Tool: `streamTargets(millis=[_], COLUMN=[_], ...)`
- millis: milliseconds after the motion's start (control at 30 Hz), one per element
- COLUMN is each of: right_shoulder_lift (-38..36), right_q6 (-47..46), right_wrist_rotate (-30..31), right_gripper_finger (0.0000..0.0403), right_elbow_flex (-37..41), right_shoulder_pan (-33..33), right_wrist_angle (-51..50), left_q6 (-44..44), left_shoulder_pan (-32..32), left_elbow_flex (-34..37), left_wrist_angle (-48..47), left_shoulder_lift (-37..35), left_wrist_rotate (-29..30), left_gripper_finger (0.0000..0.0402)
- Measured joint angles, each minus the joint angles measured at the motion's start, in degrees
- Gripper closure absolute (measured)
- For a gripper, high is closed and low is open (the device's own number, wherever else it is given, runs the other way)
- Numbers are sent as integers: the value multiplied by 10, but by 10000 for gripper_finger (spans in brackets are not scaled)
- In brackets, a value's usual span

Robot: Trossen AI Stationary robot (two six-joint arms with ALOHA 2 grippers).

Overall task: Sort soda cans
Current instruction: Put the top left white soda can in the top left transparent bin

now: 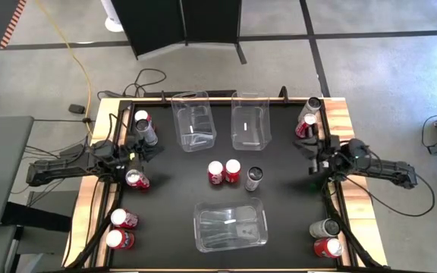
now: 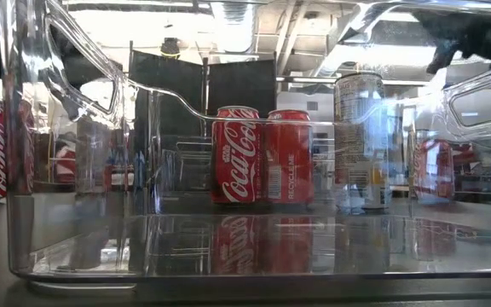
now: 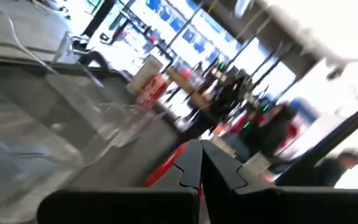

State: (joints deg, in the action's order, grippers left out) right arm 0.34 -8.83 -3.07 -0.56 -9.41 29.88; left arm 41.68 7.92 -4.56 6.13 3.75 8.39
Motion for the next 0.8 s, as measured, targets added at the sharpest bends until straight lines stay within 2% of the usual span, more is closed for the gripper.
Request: streamTargets(millis=[167,300,467,533,700,800], right_shoulder_lift=[0,0,0,2,8,13], right_q6=[-78,-82,-136,-137,-189,-216], right_wrist_rotate=[1,17,57,97,272,316], right_gripper_finger=[375,375,375,375,375,371], right_elbow_flex=[-10,-21,-44,-52,-67,-72], right_shoulder_pan=[-1,-1,-1,-1,-1,-1], right_wrist_angle=[21,22,27,27,36,34], left_q6=[74,52,27,7,-84,-133], left_shoulder_pan=[0,0,0,0,0,0], left_elbow_flex=[-1,-3,-54,-88,-181,-235], left_wrist_angle=[113,213,188,165,106,68], left_shoulder_lift=[0,0,22,44,119,163], left_wrist_rotate=[45,61,75,75,75,77], left_gripper_finger=[401,388,354,338,305,290])
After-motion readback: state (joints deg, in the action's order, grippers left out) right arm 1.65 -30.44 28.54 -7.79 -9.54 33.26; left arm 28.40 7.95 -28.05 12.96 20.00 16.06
